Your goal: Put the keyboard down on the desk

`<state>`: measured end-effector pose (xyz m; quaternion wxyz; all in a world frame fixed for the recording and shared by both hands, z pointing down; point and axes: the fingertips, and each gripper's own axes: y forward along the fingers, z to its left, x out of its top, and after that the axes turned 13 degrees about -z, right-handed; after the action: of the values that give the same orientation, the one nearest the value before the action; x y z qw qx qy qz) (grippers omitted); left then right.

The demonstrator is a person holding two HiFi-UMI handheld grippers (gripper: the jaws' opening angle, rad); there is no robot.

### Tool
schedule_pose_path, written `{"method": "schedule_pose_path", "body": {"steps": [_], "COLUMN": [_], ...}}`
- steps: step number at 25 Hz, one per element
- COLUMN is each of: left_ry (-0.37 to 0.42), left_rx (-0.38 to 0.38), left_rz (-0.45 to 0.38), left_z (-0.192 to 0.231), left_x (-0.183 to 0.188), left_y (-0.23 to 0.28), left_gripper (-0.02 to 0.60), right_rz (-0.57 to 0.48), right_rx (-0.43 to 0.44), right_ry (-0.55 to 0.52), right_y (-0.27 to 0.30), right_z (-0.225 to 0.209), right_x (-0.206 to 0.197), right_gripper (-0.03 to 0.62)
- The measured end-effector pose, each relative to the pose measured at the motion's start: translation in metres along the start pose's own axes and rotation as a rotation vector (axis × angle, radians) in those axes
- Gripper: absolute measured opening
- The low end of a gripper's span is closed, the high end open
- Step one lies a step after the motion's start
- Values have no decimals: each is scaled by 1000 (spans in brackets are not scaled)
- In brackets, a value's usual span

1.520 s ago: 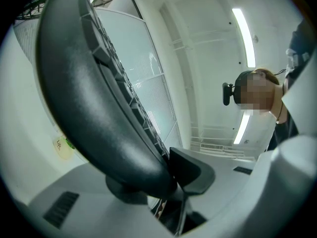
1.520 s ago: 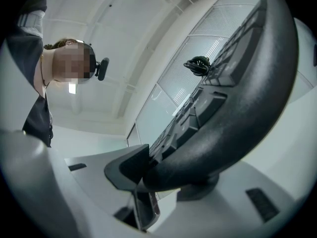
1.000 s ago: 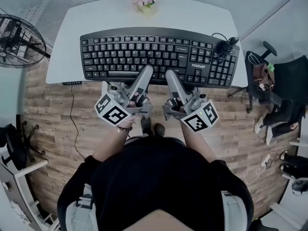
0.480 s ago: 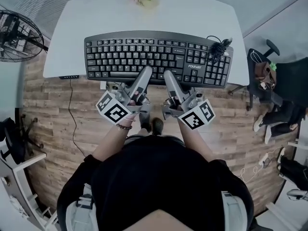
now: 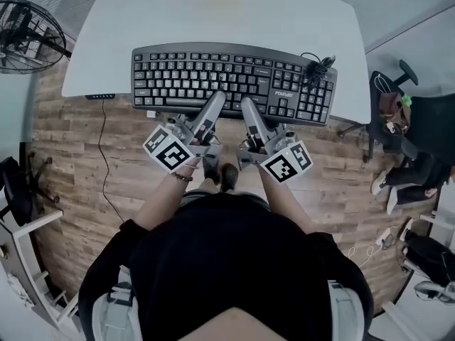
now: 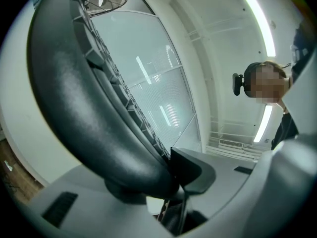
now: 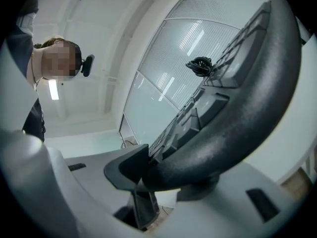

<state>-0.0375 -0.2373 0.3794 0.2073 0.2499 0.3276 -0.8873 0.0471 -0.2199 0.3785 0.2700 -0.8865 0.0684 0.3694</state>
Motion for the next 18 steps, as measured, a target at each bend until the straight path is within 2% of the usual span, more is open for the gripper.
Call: {"method": "schedule_pose_path", "body": {"steps": [18], "left_ry": [-37], "left_rx": [118], "left_rz": [36], "left_z": [33], "left_x": [-33], "left_y": [-14], "left_gripper": [147], "right_rz": [92], "right_rx": [-91], "right_ry": [66], "right_y": [-16], "right_z": [-37], "right_x": [-26], "right_gripper": [163]}}
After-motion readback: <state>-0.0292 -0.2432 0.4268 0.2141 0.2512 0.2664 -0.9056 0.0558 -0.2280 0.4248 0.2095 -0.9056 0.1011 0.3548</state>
